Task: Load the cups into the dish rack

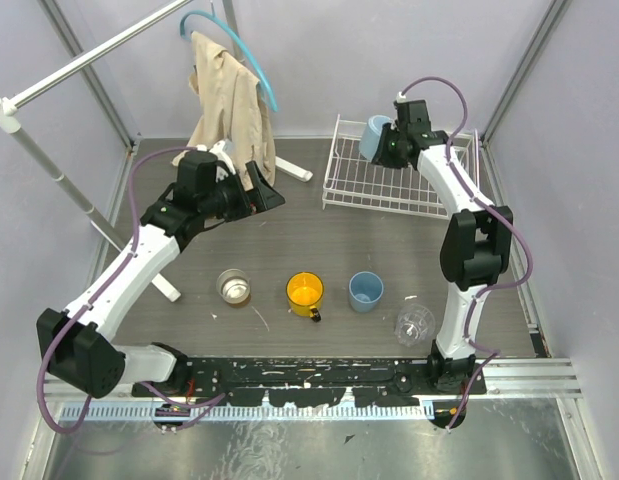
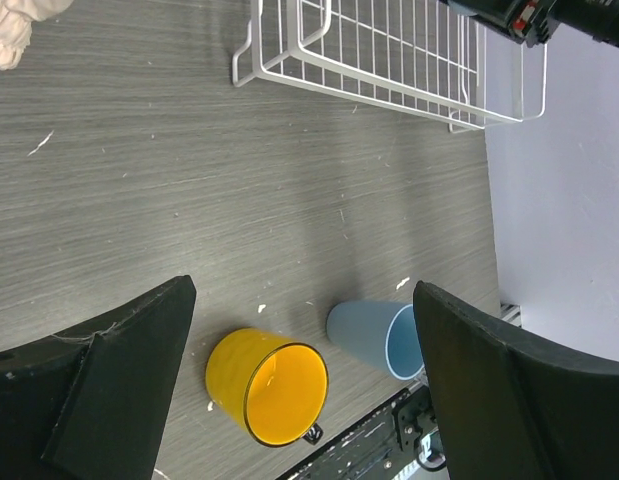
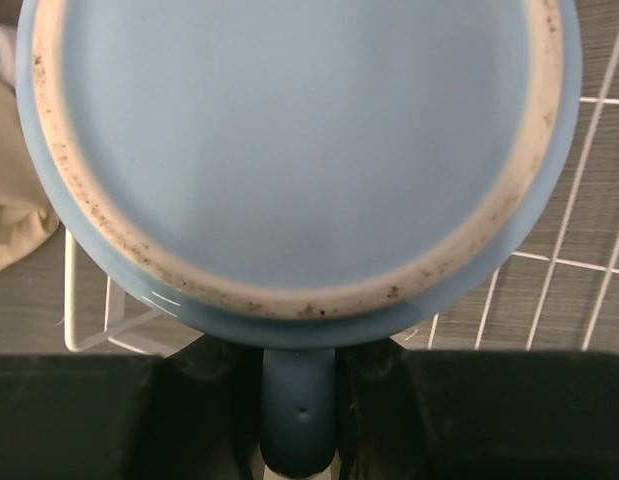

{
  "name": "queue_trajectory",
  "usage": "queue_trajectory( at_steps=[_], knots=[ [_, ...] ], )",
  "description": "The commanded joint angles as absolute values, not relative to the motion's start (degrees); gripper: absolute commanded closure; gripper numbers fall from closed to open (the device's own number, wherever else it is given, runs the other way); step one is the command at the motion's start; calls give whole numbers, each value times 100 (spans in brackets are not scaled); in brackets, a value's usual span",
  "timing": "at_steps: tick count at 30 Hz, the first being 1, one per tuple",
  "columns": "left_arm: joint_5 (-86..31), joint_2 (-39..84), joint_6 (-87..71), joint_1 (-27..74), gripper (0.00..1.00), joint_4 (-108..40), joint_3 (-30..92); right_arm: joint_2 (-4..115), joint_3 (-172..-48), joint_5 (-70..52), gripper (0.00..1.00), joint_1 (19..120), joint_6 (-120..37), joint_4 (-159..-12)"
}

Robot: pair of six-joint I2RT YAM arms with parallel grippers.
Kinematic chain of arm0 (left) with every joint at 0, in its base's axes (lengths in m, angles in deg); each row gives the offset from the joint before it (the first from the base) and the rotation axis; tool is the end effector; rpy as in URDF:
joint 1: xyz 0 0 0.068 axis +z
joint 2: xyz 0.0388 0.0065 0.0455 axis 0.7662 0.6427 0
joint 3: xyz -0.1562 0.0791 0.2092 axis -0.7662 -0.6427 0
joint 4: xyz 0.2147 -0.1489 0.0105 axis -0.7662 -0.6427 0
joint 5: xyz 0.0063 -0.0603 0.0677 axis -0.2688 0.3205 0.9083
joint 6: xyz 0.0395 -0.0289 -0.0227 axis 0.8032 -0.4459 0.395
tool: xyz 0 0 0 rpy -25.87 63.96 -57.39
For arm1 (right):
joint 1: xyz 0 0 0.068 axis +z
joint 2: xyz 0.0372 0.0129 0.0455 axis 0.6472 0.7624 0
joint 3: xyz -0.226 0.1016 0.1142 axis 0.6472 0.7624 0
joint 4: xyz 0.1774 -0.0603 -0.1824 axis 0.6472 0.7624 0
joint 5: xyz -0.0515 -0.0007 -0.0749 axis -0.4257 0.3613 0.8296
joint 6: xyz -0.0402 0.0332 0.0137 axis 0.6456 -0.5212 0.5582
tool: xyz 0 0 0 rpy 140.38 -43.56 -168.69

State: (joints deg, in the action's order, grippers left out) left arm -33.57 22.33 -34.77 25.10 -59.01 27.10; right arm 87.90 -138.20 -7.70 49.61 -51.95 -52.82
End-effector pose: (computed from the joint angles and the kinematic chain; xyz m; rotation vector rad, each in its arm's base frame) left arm 0.2640 -0.1325 0.3461 -0.0938 2.2037 -0.9074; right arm 0.4505 0.0778 0.2986 0.1061 2.3403 0.3646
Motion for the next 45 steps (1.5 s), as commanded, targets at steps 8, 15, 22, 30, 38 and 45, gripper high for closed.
queue_trajectory(
  at_steps=[8, 15, 22, 30, 38, 45],
  knots=[
    [-3467, 2170, -3329, 2531, 2, -5730, 2466, 8728, -14153, 62, 99, 4483, -5765, -6186],
    [-3463, 2131, -3270, 2531, 2, -5529, 2212, 9002, -14421, 231, 99, 3901, -5637, -6085],
    [-3483, 2230, -3134, 2532, 2, -5465, 2178, 9321, -14795, 797, 99, 3710, -5381, -5874],
    [-3532, 2341, -3171, 2538, 2, -5391, 2146, 9595, -14975, 1065, 99, 3558, -5388, -5826],
    [-3549, 2394, -3191, 2538, 2, -5350, 2059, 9669, -14830, 1083, 99, 3329, -5443, -6003],
    [-3594, 2492, -3257, 2532, 2, -5255, 2014, 9714, -14631, 1087, 99, 3153, -5457, -6206]
  ],
)
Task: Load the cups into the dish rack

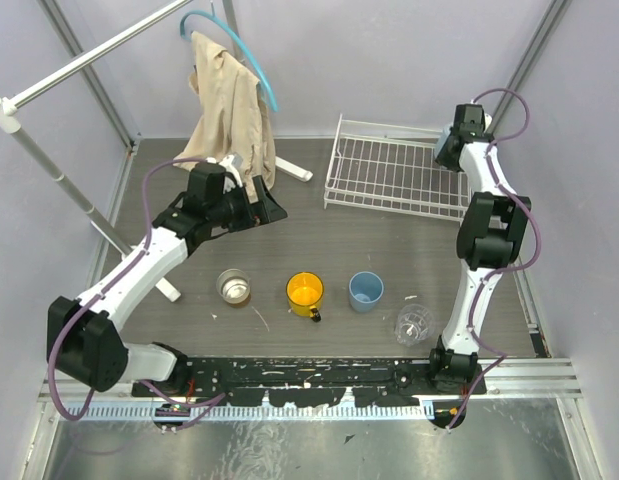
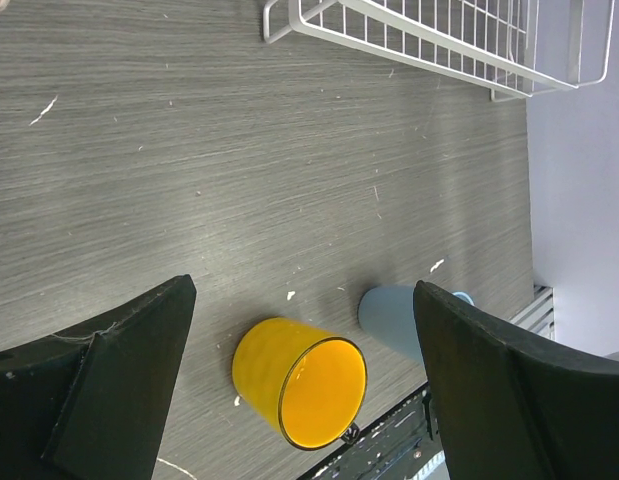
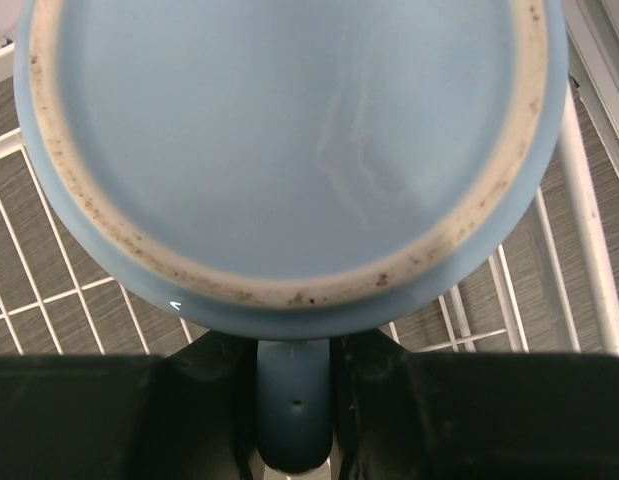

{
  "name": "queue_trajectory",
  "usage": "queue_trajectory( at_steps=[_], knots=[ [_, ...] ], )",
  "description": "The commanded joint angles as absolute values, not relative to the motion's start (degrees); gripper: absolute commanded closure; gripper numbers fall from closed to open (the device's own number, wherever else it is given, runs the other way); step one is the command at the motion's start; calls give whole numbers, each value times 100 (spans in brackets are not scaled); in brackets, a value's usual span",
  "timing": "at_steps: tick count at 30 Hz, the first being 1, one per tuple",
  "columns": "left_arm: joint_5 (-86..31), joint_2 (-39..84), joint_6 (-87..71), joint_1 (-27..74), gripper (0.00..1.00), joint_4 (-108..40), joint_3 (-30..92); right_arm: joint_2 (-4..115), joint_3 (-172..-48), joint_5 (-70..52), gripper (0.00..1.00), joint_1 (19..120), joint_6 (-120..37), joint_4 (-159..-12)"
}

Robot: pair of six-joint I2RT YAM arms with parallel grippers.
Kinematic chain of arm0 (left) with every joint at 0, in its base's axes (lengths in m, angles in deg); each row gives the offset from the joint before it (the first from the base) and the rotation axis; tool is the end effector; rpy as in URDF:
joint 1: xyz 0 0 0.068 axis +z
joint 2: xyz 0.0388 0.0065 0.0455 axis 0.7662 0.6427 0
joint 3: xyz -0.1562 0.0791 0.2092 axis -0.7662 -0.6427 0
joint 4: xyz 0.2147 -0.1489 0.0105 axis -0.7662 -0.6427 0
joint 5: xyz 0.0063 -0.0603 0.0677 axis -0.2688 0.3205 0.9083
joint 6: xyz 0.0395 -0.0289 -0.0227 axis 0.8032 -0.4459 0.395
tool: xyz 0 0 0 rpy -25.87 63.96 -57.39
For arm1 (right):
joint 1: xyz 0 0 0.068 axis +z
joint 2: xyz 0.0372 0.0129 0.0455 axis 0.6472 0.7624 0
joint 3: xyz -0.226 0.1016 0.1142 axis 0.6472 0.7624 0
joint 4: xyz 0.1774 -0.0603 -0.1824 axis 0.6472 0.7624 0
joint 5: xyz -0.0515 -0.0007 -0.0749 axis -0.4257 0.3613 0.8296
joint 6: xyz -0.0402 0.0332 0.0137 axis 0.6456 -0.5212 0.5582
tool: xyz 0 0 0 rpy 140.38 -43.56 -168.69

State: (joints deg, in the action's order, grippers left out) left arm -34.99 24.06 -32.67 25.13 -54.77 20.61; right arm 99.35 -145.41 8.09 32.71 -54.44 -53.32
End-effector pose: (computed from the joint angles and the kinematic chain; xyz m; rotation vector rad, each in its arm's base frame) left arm 0.2687 -0.1354 0.3057 -0.0534 2.2738 -0.8894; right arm 0.4934 -0.0717 0.2493 0.6365 2.2867 -0.0911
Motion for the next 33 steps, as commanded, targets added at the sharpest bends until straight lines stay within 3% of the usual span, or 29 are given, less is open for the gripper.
queue_trajectory(
  at_steps=[1, 19, 29, 33],
  knots=[
    [-3606, 2513, -3265, 2538, 2, -5253, 2026, 9729, -14612, 1086, 100, 3127, -5463, -6216],
    [-3671, 2551, -3322, 2531, 2, -5184, 1916, 9834, -13927, 1086, 99, 3025, -5555, -6717],
    [-3650, 2512, -3318, 2532, 2, -5199, 1844, 10054, -13923, 1911, 99, 3214, -5301, -6570],
    [-3630, 2484, -3291, 2534, 2, -5249, 1861, 10003, -13818, 1912, 94, 3215, -5388, -6583]
  ],
)
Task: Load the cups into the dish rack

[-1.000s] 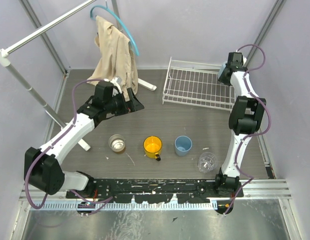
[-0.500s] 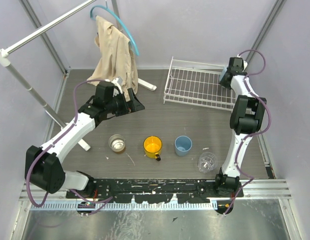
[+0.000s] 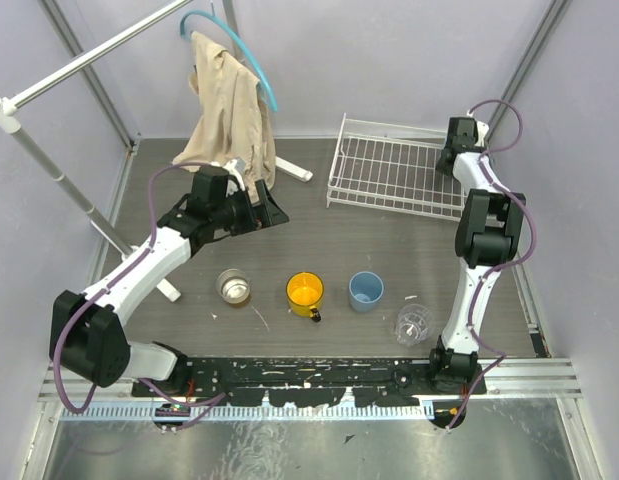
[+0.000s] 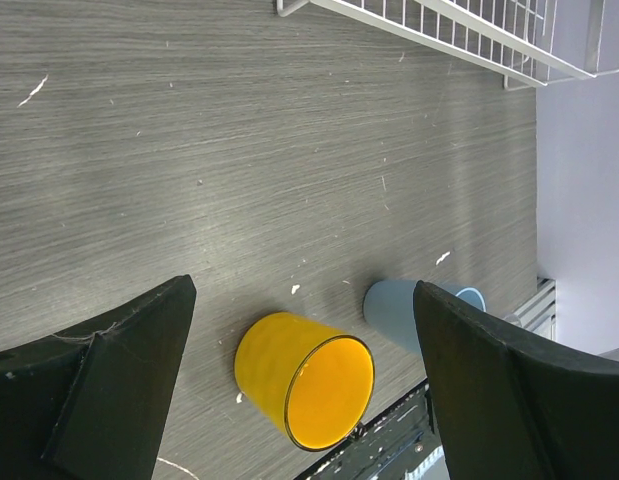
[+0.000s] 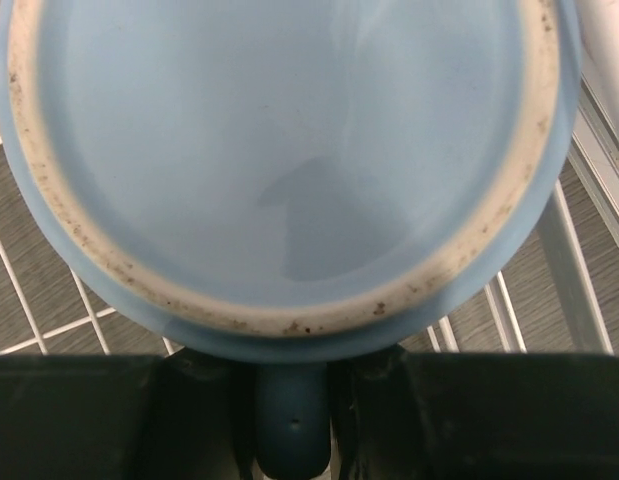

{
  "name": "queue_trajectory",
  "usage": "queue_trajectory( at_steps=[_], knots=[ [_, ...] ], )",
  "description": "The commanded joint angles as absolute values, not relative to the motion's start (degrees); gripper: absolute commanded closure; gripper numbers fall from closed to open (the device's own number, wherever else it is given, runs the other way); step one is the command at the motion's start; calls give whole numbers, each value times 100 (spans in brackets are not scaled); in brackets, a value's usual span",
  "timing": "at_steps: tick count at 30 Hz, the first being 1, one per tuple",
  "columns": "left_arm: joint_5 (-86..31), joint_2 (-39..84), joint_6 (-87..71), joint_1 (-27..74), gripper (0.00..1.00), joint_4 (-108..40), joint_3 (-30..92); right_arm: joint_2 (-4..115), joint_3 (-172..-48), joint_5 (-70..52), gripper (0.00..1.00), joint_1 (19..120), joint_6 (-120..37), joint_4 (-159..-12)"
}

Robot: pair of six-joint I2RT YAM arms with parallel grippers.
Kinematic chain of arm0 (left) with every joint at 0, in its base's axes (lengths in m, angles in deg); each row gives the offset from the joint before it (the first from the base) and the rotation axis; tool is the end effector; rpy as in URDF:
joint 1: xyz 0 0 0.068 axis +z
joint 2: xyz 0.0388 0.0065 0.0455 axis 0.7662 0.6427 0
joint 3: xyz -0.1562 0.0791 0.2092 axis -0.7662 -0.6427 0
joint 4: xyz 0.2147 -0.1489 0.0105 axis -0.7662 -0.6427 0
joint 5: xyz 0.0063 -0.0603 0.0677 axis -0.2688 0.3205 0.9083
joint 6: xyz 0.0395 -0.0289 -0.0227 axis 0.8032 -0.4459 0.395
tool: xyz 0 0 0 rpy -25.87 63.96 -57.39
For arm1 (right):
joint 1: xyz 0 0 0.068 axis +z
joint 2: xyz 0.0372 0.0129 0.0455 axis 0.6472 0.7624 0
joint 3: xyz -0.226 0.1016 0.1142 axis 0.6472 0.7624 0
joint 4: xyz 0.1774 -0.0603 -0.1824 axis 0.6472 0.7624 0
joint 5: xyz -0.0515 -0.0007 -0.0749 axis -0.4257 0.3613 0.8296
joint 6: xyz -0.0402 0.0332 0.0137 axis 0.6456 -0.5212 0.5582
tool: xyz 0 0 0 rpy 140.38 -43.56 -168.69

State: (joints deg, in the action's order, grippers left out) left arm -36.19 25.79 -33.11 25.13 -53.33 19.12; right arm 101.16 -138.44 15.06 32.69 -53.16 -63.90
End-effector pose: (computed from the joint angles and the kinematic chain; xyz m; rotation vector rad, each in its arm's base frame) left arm 0.2730 -0.1382 0.2906 -0.0567 2.3105 -0.9049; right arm 0.4982 -0.0767 0.2090 0.6599 2.2316 -0.2382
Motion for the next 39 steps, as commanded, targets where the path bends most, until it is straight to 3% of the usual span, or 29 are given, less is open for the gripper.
queue_trajectory(
  at_steps=[1, 6, 9, 16, 27, 39],
  knots=[
    [-3618, 2474, -3281, 2534, 2, -5266, 1861, 9989, -13807, 1889, 90, 3215, -5407, -6578],
    [-3526, 2415, -3279, 2536, 2, -5372, 1854, 9966, -13757, 1782, 64, 3215, -5443, -6569],
    [-3506, 2342, -3299, 2532, 2, -5404, 1808, 9958, -13728, 1745, 53, 3216, -5437, -6569],
    [-3331, 1773, -3548, 2536, 2, -4875, 1303, 9836, -13705, 1678, 38, 3293, -5371, -6440],
    [-3465, 1777, -2591, 2292, 2, -7018, 2353, 8871, -13273, 1340, 34, 3466, -5311, -6300],
    [-2046, 1758, -2860, 943, 0, -8305, 2877, 7430, -12877, 640, 36, 3521, -5301, -5568]
  ],
)
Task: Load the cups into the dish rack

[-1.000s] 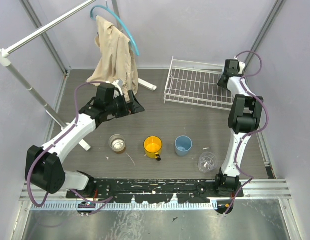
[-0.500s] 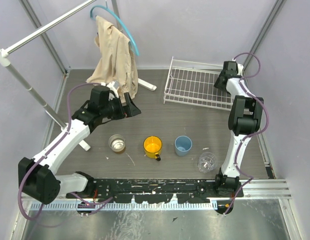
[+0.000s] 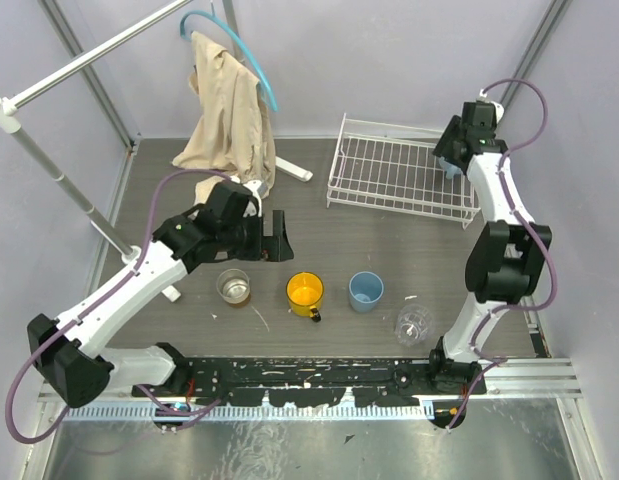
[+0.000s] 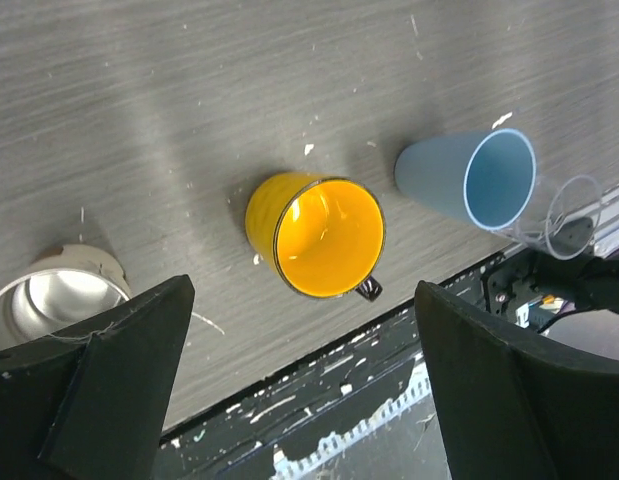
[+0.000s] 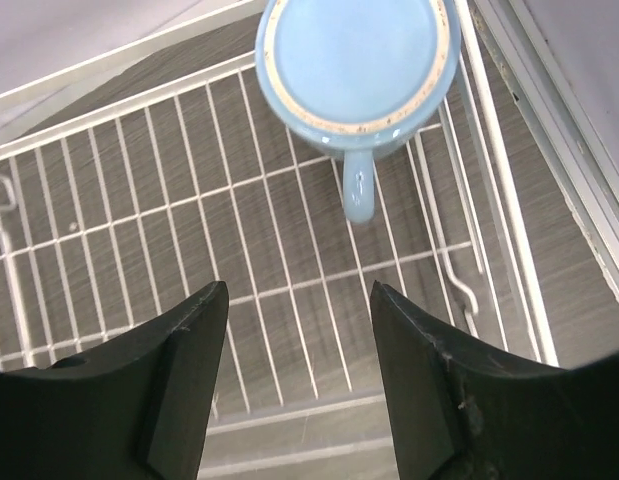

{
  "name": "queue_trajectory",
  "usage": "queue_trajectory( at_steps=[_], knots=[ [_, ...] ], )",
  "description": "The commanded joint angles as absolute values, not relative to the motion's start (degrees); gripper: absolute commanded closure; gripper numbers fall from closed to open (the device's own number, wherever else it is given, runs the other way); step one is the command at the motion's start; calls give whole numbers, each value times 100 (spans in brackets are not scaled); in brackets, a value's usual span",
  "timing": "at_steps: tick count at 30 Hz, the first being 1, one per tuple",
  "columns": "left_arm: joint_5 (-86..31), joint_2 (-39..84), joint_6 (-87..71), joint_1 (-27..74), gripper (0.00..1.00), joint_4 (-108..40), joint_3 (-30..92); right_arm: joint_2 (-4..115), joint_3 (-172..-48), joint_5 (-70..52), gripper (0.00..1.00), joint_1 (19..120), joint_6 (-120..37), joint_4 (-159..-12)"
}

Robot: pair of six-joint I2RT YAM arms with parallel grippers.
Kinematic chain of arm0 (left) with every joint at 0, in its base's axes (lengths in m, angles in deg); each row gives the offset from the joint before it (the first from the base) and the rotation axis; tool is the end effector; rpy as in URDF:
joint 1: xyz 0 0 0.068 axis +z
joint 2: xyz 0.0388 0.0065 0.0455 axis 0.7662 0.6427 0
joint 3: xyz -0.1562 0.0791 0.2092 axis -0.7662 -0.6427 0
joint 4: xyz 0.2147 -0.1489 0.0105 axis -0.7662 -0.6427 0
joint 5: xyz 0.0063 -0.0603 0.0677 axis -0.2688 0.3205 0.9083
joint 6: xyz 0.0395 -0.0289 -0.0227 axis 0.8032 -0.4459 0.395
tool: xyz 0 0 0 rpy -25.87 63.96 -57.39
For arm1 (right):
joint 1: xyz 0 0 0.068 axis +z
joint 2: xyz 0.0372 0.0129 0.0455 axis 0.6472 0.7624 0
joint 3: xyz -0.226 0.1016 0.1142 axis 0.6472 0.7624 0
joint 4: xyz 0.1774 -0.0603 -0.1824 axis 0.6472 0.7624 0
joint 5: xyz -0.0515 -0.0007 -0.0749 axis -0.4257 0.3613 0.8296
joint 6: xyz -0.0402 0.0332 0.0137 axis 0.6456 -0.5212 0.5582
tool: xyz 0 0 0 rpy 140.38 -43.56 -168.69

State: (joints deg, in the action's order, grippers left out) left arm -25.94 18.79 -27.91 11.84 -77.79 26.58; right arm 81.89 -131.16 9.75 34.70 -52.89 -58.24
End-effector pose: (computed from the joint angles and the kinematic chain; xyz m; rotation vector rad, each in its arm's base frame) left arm 0.2019 -0.1642 0.3303 0.2074 2.4660 -0.6999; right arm 0.4339 -0.0494 0.3104 0.5616 2.1591 -0.0937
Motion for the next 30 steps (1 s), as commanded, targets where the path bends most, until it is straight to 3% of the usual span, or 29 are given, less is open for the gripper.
queue_trajectory(
  at_steps=[1, 11, 25, 30],
  knots=[
    [-2002, 1806, -2845, 905, 2, -8538, 2925, 7237, -12675, 570, 36, 3526, -5324, -5567],
    [-1753, 2749, -2477, 482, 17, -8972, 3313, 5423, -11332, -245, 37, 3525, -5905, -5632],
    [-1735, 4184, -2422, 124, 39, -9157, 3872, 4601, -11036, -743, 37, 3540, -6041, -5381],
    [-1756, 4360, -2391, 125, 42, -8988, 3777, 4583, -11028, -910, 37, 3544, -6120, -5399]
  ],
)
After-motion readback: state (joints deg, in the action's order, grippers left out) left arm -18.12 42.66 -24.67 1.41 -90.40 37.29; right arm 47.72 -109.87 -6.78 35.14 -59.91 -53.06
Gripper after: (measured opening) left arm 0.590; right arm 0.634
